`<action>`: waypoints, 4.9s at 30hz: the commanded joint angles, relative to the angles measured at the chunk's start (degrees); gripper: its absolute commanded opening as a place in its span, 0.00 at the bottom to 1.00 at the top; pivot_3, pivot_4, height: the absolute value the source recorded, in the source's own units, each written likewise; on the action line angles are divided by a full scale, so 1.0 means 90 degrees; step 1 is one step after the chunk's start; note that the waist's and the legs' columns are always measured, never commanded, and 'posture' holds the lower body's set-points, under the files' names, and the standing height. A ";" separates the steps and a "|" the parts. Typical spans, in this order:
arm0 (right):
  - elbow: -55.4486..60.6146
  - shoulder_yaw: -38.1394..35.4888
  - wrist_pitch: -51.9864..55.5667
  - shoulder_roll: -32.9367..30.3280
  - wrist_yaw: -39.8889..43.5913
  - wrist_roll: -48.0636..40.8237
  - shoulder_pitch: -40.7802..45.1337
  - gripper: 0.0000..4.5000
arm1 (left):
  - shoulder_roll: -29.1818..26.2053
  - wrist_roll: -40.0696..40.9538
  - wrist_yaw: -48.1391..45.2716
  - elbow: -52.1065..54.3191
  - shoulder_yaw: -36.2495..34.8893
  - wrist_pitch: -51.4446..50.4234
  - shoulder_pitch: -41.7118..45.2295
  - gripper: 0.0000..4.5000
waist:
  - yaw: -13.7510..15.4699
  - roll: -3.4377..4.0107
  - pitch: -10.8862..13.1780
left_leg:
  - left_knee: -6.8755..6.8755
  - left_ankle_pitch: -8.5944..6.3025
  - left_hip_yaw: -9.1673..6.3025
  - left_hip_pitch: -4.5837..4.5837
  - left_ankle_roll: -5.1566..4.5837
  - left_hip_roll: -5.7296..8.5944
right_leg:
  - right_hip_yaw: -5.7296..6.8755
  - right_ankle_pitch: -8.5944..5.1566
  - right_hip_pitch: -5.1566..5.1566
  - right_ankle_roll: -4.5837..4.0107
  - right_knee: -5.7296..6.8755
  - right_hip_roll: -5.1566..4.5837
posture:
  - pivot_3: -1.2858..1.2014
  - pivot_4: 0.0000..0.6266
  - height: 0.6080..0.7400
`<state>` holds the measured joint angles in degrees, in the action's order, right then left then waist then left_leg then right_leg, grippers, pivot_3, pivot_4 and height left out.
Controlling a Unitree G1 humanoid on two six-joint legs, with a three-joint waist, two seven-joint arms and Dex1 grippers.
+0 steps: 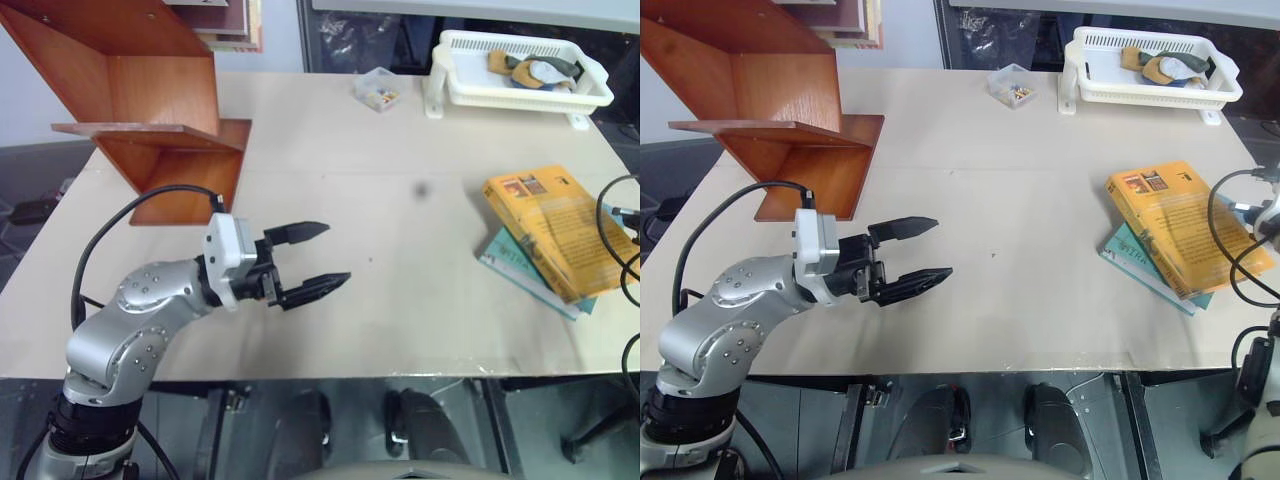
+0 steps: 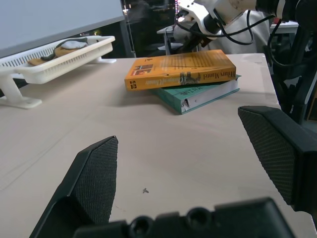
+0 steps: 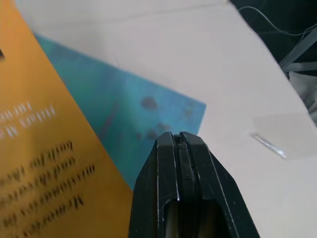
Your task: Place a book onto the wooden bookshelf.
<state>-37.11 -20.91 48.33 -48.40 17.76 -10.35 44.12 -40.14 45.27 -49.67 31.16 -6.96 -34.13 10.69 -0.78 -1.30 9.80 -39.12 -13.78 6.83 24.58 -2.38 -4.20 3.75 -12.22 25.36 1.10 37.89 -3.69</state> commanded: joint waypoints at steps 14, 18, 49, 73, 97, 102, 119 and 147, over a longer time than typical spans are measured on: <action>0.3049 0.0374 0.2052 0.0133 0.0501 -0.0563 -0.1277 0.01 | -0.0066 0.0248 0.0150 0.0396 -0.0252 -0.0045 -0.0052 1.00 | 0.0021 -0.0003 -0.0002 | 0.0000 -0.0001 -0.0008 0.0001 -0.0002 -0.0001 | 0.0006 -0.0002 -0.0002 0.0003 -0.0001 -0.0001 | 0.52 0.24 1.00; 0.3486 0.0605 0.2418 0.0329 0.0562 -0.0674 -0.1573 0.01 | -0.0090 0.0249 0.0110 0.0320 -0.0230 -0.0048 0.0037 1.00 | 0.0020 -0.0027 -0.0017 | 0.0000 -0.0003 -0.0013 -0.0013 -0.0004 -0.0001 | 0.0011 -0.0012 -0.0017 0.0018 -0.0002 -0.0001 | 0.52 0.24 1.00; 0.4315 -0.1251 0.1983 0.1154 -0.1753 0.0183 -0.0956 0.01 | 0.0027 0.0496 -0.0118 0.0170 -0.0142 -0.0053 0.0352 1.00 | 0.0014 -0.0018 -0.0018 | 0.0071 -0.0004 0.0014 -0.0069 -0.0004 0.0004 | -0.0006 -0.0014 -0.0048 0.0014 -0.0039 -0.0005 | 0.52 0.24 1.00; 0.0062 -0.2788 0.1421 0.0820 -0.3437 -0.0084 0.1033 0.01 | -0.0036 0.0513 -0.0180 0.0283 -0.0162 0.0015 0.0224 1.00 | -0.0017 -0.0007 -0.0010 | 0.0088 -0.0003 0.0043 -0.0074 -0.0004 0.0004 | -0.0036 -0.0005 -0.0032 0.0004 -0.0043 0.0000 | 0.52 0.24 1.00; -0.1173 -0.1497 0.1895 0.1165 -0.1839 -0.0941 0.1391 0.01 | -0.0061 0.0440 -0.0140 0.0220 -0.0253 0.0068 0.0068 1.00 | -0.0100 -0.0006 -0.0010 | 0.0088 -0.0003 0.0055 -0.0080 -0.0004 0.0001 | -0.0047 -0.0011 -0.0029 0.0016 -0.0038 0.0002 | 0.52 0.24 1.00; -0.0340 -0.1478 0.2425 0.1732 -0.1920 -0.1174 0.1289 0.01 | -0.0081 0.0457 -0.0096 0.0277 -0.0315 0.0040 -0.0028 1.00 | -0.0185 -0.0006 -0.0010 | 0.0088 -0.0003 0.0059 -0.0084 -0.0004 -0.0002 | -0.0051 -0.0004 -0.0027 0.0005 -0.0028 0.0004 | 0.52 0.24 1.00; 0.3312 0.0070 0.1391 0.1858 -0.0395 -0.1181 -0.0825 0.01 | 0.0027 0.0359 0.0323 0.0068 -0.0379 0.0029 -0.0144 1.00 | -0.0041 0.0007 -0.0002 | 0.0091 -0.0004 0.0048 -0.0070 -0.0004 0.0001 | -0.0040 -0.0003 -0.0024 0.0001 -0.0037 -0.0002 | 0.52 0.24 1.00; 0.4732 0.3297 0.0729 0.1439 0.1574 -0.0768 -0.1239 0.01 | 0.0684 0.0803 0.1446 -0.0826 -0.0394 -0.1564 0.0909 1.00 | -0.0033 -0.0051 -0.0025 | 0.0085 -0.0003 0.0055 -0.0087 -0.0003 -0.0006 | -0.0049 -0.0008 -0.0025 0.0006 -0.0027 0.0007 | 0.52 0.24 1.00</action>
<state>6.28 4.31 53.04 -36.64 28.96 -16.49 34.20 -33.60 51.26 -37.22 20.48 -8.85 -48.20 19.19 -1.08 -1.75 9.58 -38.35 -13.81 7.33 23.77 -2.41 -4.27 3.31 -12.35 25.12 1.26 37.66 -3.61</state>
